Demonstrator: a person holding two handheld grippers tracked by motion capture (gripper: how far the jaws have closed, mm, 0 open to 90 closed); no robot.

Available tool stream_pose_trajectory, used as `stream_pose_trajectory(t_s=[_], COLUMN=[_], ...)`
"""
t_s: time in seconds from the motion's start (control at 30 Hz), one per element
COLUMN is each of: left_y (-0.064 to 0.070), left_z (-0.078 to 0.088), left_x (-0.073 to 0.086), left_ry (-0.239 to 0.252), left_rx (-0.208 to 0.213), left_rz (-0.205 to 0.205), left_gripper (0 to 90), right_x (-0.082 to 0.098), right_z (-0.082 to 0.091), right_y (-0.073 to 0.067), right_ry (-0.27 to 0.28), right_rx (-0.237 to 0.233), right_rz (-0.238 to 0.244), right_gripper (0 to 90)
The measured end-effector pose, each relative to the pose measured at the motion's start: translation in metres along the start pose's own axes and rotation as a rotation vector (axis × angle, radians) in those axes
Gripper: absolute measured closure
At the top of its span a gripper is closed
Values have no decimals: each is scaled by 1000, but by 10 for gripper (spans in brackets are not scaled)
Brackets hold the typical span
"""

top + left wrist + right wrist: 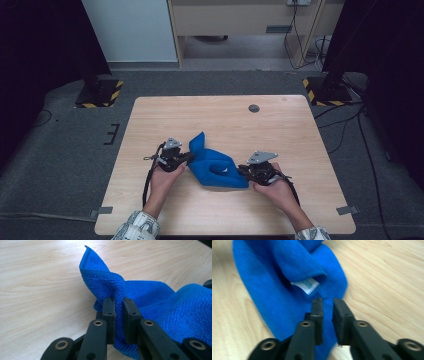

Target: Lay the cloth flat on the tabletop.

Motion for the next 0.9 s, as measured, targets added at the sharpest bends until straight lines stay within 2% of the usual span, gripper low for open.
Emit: stream_pose_trajectory(t_s=[0.23,0.3,0.33,0.47,0.5,0.57,0.67,0.7,0.73,0.77,0.9], left_y=[4,6,7,8,9,10,13,13,13,13,8], left_z=[2,3,3,5,5,6,6,6,7,7,11], left_x=[3,3,2,1,1,0,0,1,1,1,3], left_ry=[10,18,21,35,37,49,48,45,45,47,41], left_rx=[20,24,21,30,34,51,58,57,56,53,8], left_rz=[-8,-14,-21,-24,-21,-14,-20,-26,-26,-27,-34], left_gripper=[813,815,817,819,820,822,822,822,822,822,807], right_x=[-8,-12,-14,-14,-14,-14,-15,-14,-14,-15,-15], right_z=[-18,-22,-27,-32,-32,-31,-33,-35,-35,-35,-31], right_y=[-10,-12,-12,-8,-6,-5,-7,-7,-7,-7,-6], right_ry=[-14,-8,-25,-37,-41,-25,-21,-17,-17,-10,-7], right_rx=[-25,-50,-38,-32,-24,-63,-99,-117,-117,-124,-104], right_rz=[8,7,3,-22,-25,-34,-35,-44,-44,-43,-34], right_gripper=[601,566,525,504,526,562,698,829,829,890,899])
Point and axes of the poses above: each handheld gripper's, and its own axes: z roughly backward along the jaws, x roughly out of its underside, y roughly to its right, the point moved 3 cm from there along -z, roughly forward along the jaws, and after that the axes turned 12 degrees about -y, right-handed, at the moved point
